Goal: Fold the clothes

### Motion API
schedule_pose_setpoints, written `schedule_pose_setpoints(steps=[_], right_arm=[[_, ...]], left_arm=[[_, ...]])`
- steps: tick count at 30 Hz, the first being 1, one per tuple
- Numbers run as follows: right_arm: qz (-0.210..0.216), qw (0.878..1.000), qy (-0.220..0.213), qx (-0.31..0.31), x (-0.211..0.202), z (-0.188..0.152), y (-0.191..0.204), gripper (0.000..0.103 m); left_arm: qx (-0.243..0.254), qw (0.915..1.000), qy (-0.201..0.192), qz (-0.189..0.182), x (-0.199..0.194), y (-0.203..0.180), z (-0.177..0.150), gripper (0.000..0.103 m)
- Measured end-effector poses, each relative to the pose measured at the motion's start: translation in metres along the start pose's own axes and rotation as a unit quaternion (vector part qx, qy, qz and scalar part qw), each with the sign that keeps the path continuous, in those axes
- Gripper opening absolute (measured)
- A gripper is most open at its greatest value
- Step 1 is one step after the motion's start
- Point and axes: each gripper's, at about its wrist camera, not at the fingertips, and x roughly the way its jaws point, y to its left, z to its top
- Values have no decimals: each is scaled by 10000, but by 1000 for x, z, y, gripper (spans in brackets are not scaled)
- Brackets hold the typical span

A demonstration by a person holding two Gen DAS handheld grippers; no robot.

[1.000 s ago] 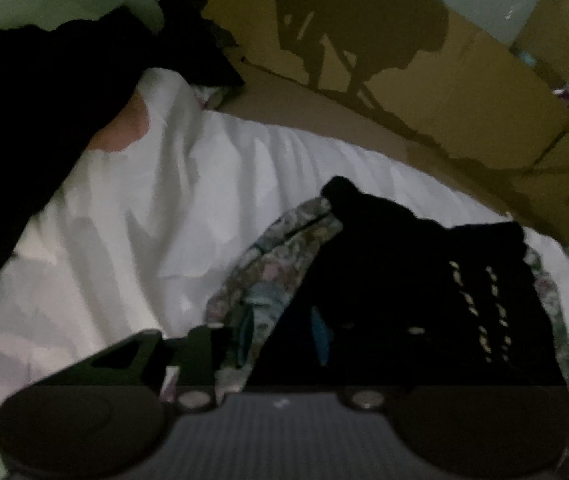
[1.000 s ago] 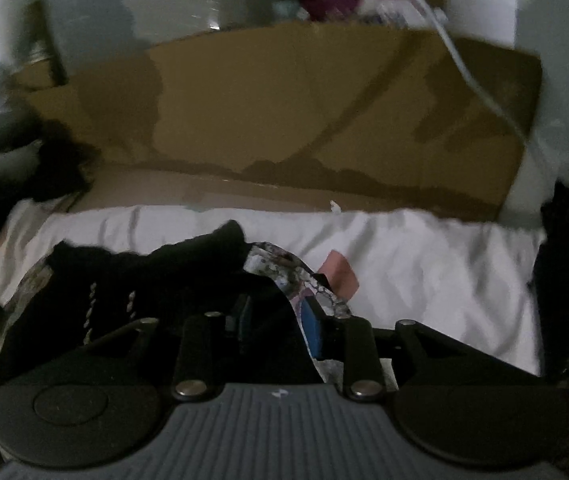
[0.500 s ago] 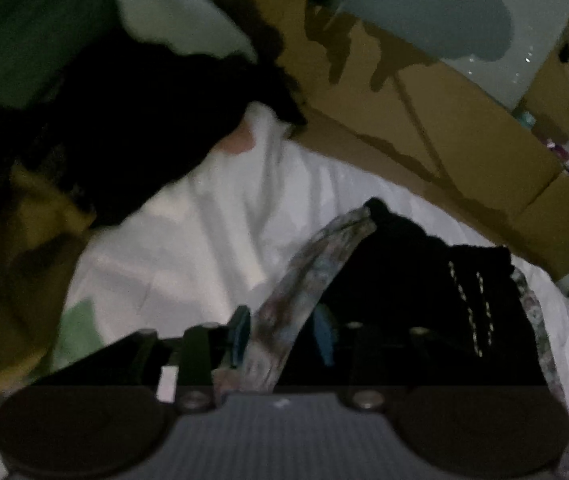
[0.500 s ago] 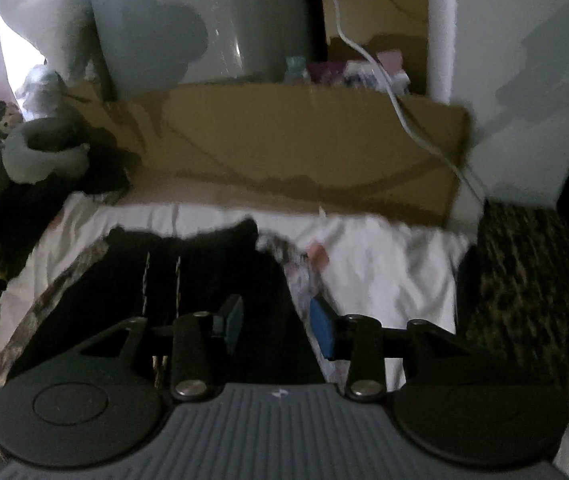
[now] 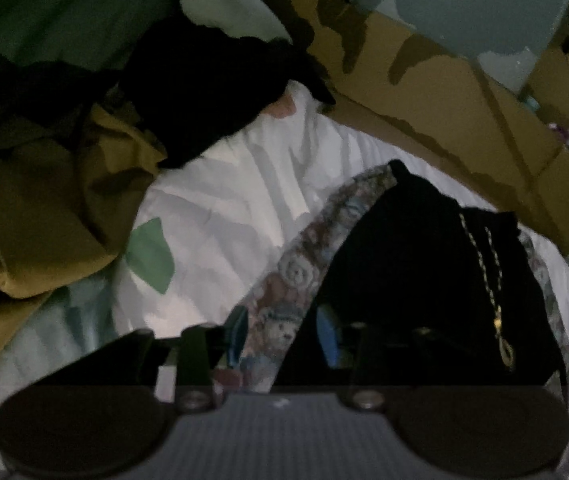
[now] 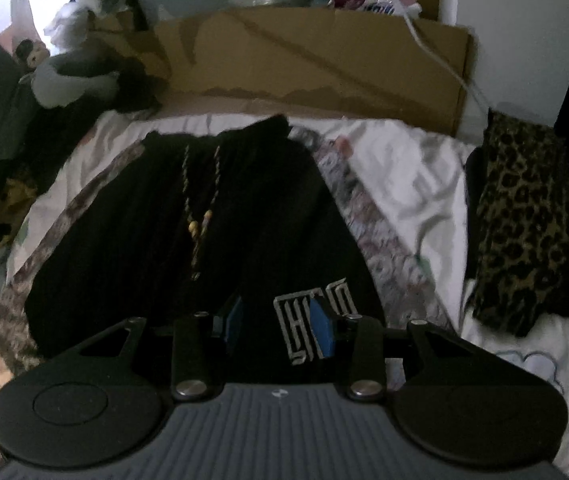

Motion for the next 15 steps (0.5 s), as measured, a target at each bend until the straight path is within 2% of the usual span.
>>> schedule_pose_setpoints(steps=[5, 11, 15], right_arm=[[-23, 9999, 60, -106, -2, -14, 6, 44], [129, 9999, -64, -67, -5, -13, 9, 44], [343, 9994, -50, -21, -2, -14, 15, 44]], left_arm=[[-174, 9998, 29, -1, -8, 0, -11, 43], [-462, 9988, 103, 103, -19, 5, -23, 43], [-366, 9987, 81, 355, -28, 12, -30, 45]])
